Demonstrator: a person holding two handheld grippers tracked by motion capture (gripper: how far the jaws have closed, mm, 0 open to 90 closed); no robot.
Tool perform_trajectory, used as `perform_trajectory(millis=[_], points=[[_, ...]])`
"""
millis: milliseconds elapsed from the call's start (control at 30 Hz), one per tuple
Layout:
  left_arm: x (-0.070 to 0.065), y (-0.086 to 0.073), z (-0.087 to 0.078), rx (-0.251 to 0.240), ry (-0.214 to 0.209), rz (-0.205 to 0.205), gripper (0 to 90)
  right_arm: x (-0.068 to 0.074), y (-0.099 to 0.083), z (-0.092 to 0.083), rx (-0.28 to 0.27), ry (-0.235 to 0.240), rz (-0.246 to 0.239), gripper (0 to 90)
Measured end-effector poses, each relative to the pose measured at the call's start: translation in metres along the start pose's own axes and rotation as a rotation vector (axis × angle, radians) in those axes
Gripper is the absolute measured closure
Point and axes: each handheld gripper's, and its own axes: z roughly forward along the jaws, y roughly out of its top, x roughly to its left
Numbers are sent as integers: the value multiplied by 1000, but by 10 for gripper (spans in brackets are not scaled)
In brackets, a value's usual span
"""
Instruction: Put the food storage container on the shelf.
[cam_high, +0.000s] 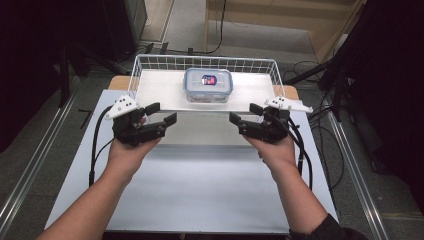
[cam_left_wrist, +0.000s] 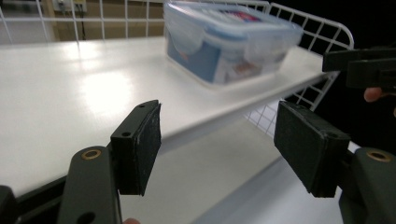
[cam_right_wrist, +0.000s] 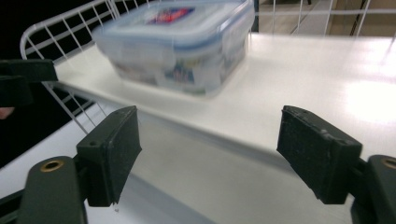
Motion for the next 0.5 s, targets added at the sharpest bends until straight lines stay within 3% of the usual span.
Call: perform_trajectory(millis=[133,267,300,500], points=[[-4,-24,-9,13,-18,11,279,3,-26,-5,1,2,-16,184],[-5,-48,-18,25,1,11,214,3,-60,-17,6,-19,-61,170],[-5,-55,-20,31,6,7,214,3,-60,-17,6,-19,-61,170],[-11,-96,-40,97,25,3,151,4,-108,-38,23,-49,-74,139]])
